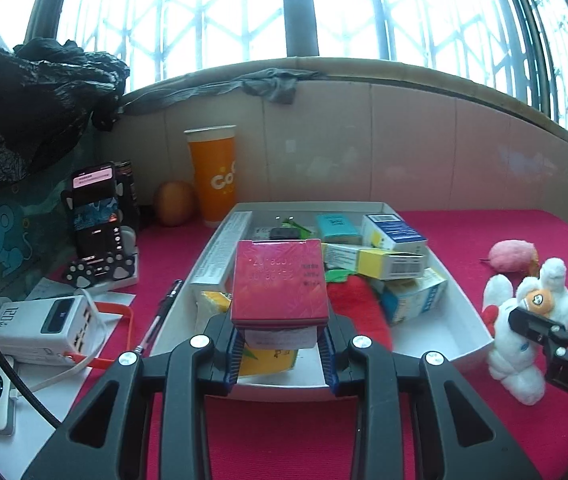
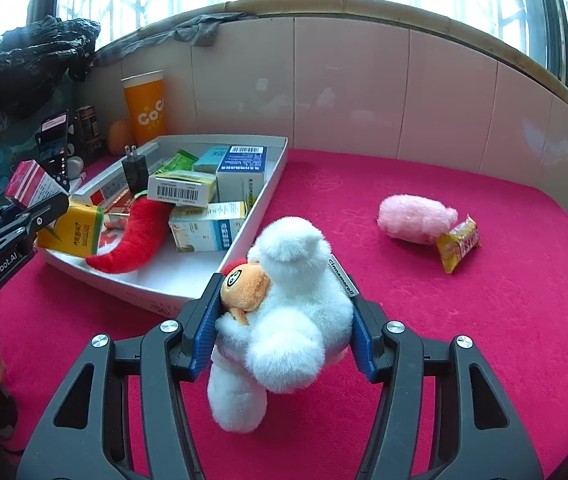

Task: Organize objects
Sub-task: 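Lift and carry pink box with left tool while right carries white plush bunny toward tray, then lower pink box into tray and open left gripper while right releases plush bunny, then withdraw both open tools from the tray toward the pink plush and candy bar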

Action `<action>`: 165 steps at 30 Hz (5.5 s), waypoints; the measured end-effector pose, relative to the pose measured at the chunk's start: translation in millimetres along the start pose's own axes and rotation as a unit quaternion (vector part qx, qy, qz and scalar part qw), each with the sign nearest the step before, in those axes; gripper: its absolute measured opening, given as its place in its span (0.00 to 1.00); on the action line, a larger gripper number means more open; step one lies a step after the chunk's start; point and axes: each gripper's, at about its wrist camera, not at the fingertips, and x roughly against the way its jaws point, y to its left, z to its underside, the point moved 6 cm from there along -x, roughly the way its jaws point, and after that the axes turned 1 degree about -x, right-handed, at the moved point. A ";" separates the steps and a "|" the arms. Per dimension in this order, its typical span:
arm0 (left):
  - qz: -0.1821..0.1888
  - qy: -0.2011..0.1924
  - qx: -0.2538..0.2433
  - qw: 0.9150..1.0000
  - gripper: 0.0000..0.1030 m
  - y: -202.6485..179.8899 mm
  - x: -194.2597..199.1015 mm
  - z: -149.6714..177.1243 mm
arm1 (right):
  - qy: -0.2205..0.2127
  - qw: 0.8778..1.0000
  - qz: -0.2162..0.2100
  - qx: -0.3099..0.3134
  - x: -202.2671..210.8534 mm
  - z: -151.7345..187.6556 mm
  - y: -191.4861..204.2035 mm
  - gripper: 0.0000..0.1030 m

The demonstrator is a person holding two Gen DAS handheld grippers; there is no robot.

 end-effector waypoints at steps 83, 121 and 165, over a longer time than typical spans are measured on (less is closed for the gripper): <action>0.022 0.001 0.004 1.000 0.31 14.7 -30.9 -79.9 | -0.015 0.995 -0.103 -0.007 -6.4 -117.4 58.6 0.56; 0.036 0.062 0.120 0.990 1.00 37.2 -118.7 -117.8 | -0.004 0.999 -0.045 0.019 -79.2 -126.0 97.9 0.83; 0.092 0.074 0.050 0.992 1.00 -75.1 -35.3 -76.6 | -0.042 0.990 0.032 -0.133 -14.7 -65.9 -58.1 1.00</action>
